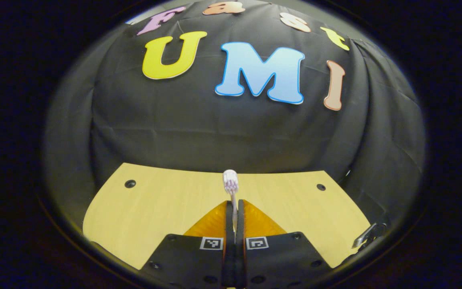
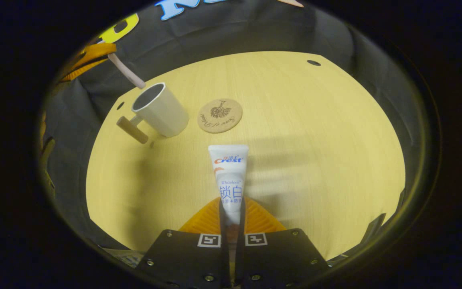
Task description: Put the toothbrush and toothpaste on the desktop into the cup, then pick up the cup and place it on the coaster on the desktop.
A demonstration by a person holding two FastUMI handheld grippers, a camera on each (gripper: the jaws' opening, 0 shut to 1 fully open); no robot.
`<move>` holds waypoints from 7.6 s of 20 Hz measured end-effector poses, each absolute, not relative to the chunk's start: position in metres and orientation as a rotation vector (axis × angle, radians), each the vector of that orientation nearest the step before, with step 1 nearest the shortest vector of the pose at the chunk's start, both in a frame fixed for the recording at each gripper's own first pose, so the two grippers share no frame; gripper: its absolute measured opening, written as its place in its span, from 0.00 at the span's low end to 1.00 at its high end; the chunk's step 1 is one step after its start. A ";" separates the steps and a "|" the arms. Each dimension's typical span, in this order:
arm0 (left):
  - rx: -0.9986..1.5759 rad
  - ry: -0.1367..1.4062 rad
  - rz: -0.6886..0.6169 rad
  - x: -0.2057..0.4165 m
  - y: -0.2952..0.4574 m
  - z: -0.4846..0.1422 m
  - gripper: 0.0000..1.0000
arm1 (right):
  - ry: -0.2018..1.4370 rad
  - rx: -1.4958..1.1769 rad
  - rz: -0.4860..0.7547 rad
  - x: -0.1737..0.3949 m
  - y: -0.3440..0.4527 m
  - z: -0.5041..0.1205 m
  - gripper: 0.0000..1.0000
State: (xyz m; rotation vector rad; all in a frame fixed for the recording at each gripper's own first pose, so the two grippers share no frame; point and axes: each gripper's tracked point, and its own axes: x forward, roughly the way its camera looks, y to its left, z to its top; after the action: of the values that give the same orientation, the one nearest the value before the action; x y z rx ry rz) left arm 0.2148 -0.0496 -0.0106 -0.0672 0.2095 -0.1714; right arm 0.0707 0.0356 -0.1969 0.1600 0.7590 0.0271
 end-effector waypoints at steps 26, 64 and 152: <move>0.012 0.363 -0.231 0.209 -0.047 -0.088 0.44 | 0.549 0.235 0.088 0.141 0.046 -0.080 0.07; 0.168 0.581 -0.476 0.181 0.007 -0.204 0.86 | 0.058 0.256 0.308 0.261 0.150 -0.009 0.19; 0.243 0.297 -0.599 0.198 -0.146 -0.125 0.09 | 0.272 0.467 -0.015 0.119 -0.055 -0.124 0.92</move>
State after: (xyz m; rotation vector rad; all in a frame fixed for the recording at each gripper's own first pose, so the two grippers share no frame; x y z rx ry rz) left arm 0.1980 -0.1459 -0.1252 0.2433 0.2972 -0.5994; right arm 0.1188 -0.0554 -0.1239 0.4675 0.2724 -0.0147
